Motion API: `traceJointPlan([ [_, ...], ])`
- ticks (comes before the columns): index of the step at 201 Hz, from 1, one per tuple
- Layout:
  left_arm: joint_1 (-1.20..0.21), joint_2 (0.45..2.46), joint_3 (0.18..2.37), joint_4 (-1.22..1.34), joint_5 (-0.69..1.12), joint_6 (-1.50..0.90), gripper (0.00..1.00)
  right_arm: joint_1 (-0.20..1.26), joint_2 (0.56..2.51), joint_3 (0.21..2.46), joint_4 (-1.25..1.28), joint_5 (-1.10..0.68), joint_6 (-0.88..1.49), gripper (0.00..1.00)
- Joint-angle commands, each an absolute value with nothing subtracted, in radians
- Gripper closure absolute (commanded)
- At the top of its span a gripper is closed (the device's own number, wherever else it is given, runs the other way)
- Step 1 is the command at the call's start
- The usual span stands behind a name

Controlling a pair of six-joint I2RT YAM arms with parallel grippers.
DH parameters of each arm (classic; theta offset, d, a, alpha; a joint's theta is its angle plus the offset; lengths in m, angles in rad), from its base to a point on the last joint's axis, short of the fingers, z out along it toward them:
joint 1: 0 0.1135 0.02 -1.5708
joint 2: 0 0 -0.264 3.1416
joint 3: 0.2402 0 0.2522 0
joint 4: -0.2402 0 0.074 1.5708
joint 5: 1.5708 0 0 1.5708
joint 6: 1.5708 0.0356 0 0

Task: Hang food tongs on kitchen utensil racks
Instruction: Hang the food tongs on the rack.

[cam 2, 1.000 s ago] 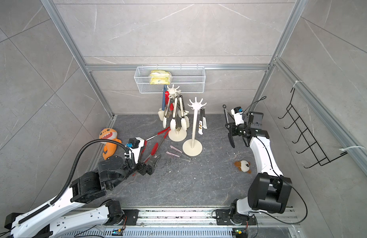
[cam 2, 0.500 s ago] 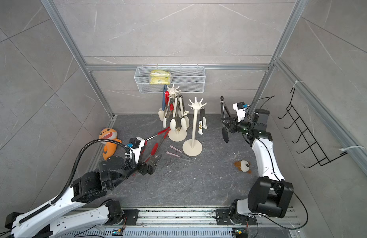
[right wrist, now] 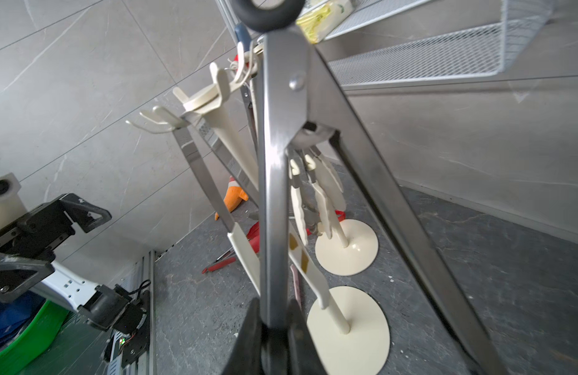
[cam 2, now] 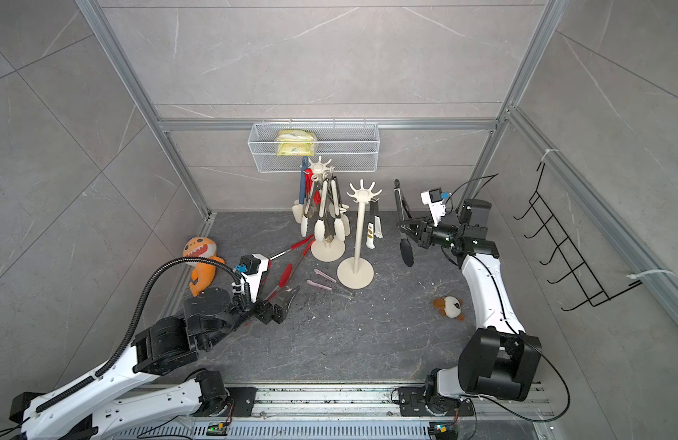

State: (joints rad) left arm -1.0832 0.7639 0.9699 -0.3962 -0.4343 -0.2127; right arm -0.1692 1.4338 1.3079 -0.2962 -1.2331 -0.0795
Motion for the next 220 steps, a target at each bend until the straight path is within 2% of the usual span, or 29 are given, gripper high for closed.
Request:
traceJointPlan([
  [1, -1.084, 0.76, 0.971, -0.36, -0.423, -0.215, 0.0, -0.159, 1.442, 1.358, -0.375, -1.272, -0.151, 1.0],
  [43, -1.084, 0.756, 0.966, -0.36, -0.413, -0.225, 0.0, -0.123, 1.47, 1.403, -0.491, -1.271, -0.23, 1.0],
  [220, -1.083, 0.739, 0.956, -0.37, -0.416, -0.23, 0.0, -0.074, 1.517, 1.464, -0.631, -1.264, -0.325, 1.0],
])
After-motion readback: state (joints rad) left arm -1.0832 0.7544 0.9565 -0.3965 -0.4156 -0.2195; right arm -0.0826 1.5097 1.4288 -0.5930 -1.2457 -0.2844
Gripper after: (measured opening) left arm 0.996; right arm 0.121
